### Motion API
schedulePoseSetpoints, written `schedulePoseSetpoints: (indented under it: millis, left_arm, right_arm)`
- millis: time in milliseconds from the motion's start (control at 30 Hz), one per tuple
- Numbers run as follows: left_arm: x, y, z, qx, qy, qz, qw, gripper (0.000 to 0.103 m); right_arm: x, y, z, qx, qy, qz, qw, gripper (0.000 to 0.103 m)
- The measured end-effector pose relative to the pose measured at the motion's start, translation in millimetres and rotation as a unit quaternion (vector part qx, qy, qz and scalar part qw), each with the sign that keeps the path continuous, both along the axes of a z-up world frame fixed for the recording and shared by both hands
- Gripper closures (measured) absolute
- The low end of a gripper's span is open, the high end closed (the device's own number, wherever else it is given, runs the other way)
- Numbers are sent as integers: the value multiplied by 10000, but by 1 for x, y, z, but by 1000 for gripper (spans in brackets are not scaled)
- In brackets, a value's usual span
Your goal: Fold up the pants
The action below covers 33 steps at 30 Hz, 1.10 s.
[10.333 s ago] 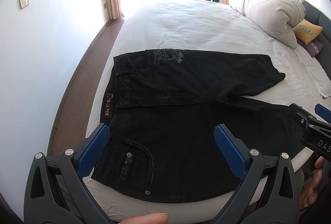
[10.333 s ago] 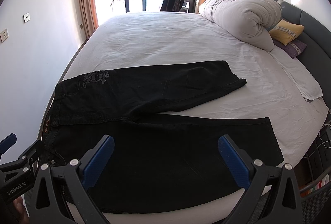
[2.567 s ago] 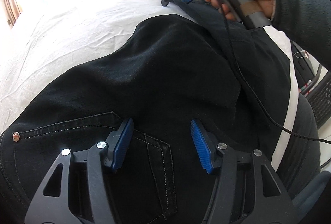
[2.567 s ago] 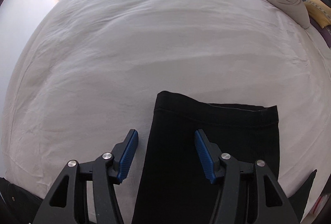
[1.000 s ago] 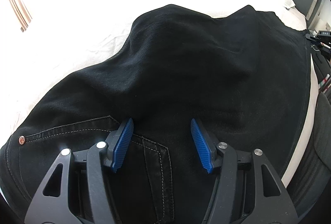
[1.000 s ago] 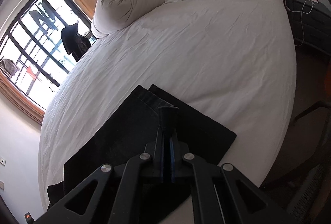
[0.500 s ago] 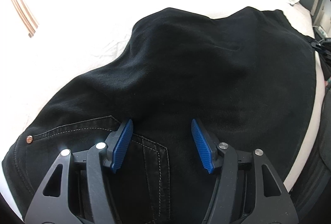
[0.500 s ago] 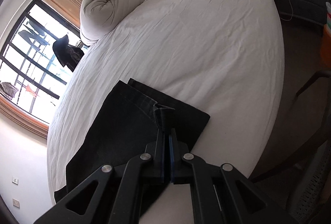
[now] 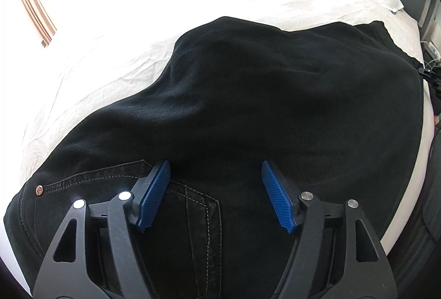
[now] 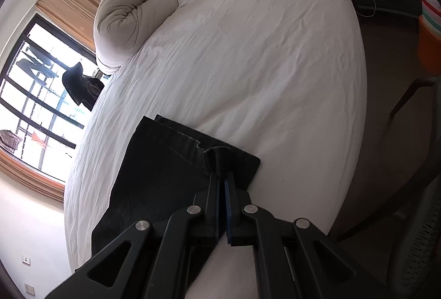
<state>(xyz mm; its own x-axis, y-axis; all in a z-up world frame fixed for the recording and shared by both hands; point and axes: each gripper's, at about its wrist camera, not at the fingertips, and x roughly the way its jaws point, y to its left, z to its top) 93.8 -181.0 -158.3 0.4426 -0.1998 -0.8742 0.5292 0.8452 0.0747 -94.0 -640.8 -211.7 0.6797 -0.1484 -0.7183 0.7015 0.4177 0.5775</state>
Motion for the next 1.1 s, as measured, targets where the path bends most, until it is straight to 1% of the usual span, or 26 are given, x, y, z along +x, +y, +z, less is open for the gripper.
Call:
schedulePoseSetpoints:
  millis: [100,167,200,267,367,433,533,567,600,633,667,700,767,800,867,900,967,1000,1033,1067,1100]
  left_arm:
    - [-3,-1,1,-32,-40,-21,10000,34]
    - [-3,-3,-1,-35,-74,-29,10000,31]
    - [-2,-3,-1,-56,-83,-25,9999,30]
    - [-2,-3,-3,-102,-85,-30,9999,29]
    - [-2,-2,-3,-155,-88,-43,9998,29]
    - [-4,-1,-4,-183,-103,-38,9998,29]
    - [-3,1,-5,-202,-110,-27,9997,29]
    - [-4,2,-4,-217,-97,-20,9997,29]
    - [-3,3,-2,-237,-73,-10,9997,29]
    - [-3,4,1,-258,-30,10,9997,29]
    - [-4,5,7,-280,-17,38,9996,29]
    - [-4,7,13,-350,-56,52,9994,29]
    - [-3,7,25,-501,-201,37,9985,29]
    - [-1,5,32,-574,-277,11,9980,29]
    - [5,-1,39,-632,-325,-64,9974,29]
    - [10,-5,40,-636,-327,-106,9974,29]
    - [15,-12,39,-584,-349,-193,9975,29]
    - [18,-15,37,-513,-366,-236,9977,29]
    - [24,-18,27,-365,-268,-275,9986,29]
    - [33,-19,16,-285,-103,-278,9992,27]
    - [42,-17,1,-254,242,-253,9991,26]
  right_arm:
    - [-5,-2,4,26,-77,-126,9999,100]
    - [-3,-3,2,17,2,-81,10000,100]
    - [-1,-4,-3,69,105,-30,9999,100]
    - [-1,-6,-12,202,147,-25,9997,100]
    - [0,-3,-7,66,247,-5,9997,100]
    - [-4,-4,-9,162,242,-63,9996,102]
    - [-6,-6,-13,330,232,-13,9992,101]
    - [-6,-7,-11,324,262,47,9991,98]
    - [-8,-8,-7,314,352,50,9989,89]
    - [-12,-10,-1,264,567,-77,9980,70]
    - [-18,-13,7,145,686,-286,9971,63]
    - [-25,-15,19,-63,723,-489,9962,62]
    - [-28,-16,41,-446,701,-513,9952,62]
    - [-24,-15,53,-576,574,-366,9960,62]
    - [-2,-5,70,-600,160,245,9978,62]
    - [14,4,76,-552,-67,638,9964,62]
    - [48,27,80,-397,-477,1436,9877,62]
    - [66,39,77,-342,-551,1783,9818,61]
    - [79,48,72,-303,-483,1982,9785,58]
    - [92,55,61,-177,-346,2170,9754,55]
    - [102,57,47,-10,-158,2264,9739,53]
